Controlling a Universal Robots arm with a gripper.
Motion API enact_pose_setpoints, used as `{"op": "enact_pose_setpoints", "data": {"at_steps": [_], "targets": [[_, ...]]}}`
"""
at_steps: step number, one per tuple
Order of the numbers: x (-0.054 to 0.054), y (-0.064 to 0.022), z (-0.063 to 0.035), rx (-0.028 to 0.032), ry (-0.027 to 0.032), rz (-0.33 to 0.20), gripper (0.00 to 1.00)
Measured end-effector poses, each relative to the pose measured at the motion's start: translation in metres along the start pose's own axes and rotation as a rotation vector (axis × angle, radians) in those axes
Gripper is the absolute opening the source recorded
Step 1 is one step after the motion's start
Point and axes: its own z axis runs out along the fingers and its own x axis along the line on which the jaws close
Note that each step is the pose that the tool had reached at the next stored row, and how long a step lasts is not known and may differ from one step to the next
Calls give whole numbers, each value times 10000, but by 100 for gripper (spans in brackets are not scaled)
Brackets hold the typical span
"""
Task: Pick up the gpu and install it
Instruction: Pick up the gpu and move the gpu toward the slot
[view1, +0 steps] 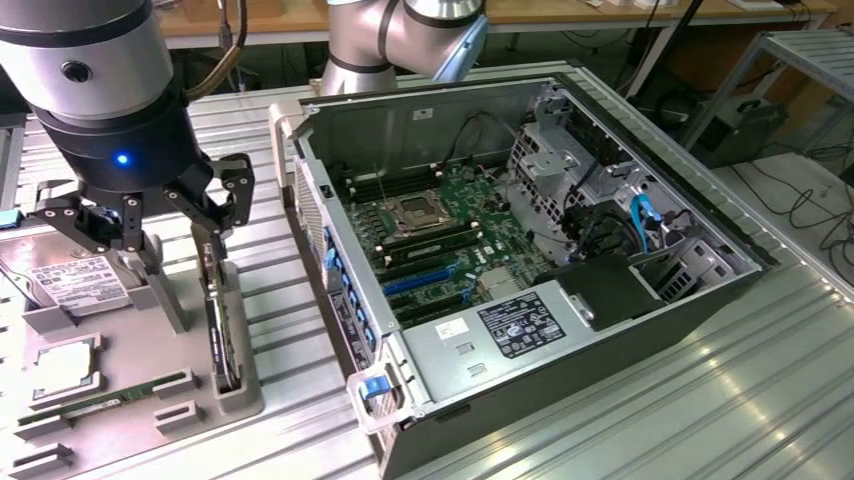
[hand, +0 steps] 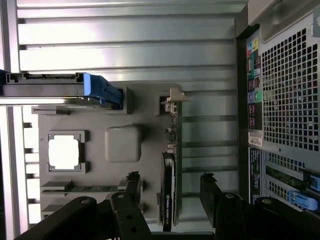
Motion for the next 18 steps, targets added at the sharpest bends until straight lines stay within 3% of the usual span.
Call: {"op": "enact_pose_setpoints", "data": {"at_steps": [8, 18], "targets": [[-1, -83, 59, -3, 0, -52, 60], [-1, -127, 131, -4, 2, -91, 60]]}}
